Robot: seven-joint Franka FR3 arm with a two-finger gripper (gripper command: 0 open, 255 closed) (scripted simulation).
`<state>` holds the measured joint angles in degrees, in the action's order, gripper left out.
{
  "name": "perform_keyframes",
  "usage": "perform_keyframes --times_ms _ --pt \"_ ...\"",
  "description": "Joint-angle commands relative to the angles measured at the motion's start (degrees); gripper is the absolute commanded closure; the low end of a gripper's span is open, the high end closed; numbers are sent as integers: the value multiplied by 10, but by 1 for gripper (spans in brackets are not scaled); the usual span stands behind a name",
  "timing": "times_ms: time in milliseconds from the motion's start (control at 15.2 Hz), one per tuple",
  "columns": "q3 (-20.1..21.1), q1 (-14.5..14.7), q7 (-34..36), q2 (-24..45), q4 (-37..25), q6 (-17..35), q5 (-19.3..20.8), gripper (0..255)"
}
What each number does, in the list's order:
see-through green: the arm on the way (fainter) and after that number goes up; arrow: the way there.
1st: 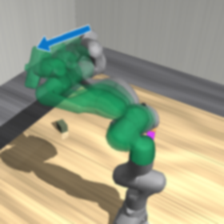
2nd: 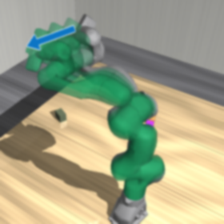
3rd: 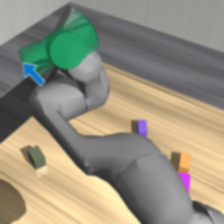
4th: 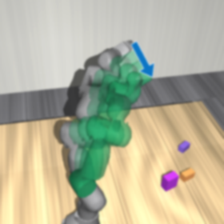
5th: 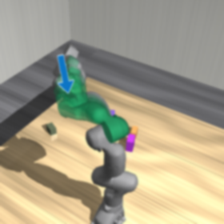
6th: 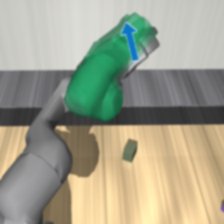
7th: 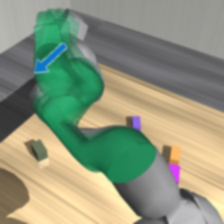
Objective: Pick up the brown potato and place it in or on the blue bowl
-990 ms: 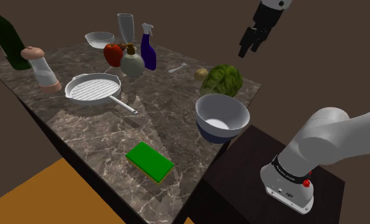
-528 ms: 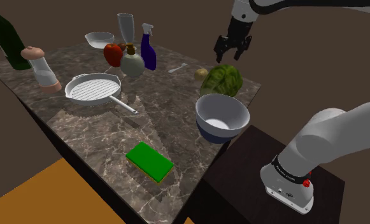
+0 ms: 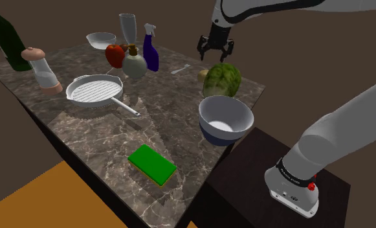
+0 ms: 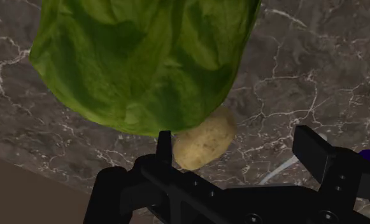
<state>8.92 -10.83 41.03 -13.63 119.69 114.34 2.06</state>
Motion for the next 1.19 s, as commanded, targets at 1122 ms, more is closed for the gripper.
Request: perform_keyframes --times_ms 1122 --pt "-9 -31 234 228 -89 48 23 0"
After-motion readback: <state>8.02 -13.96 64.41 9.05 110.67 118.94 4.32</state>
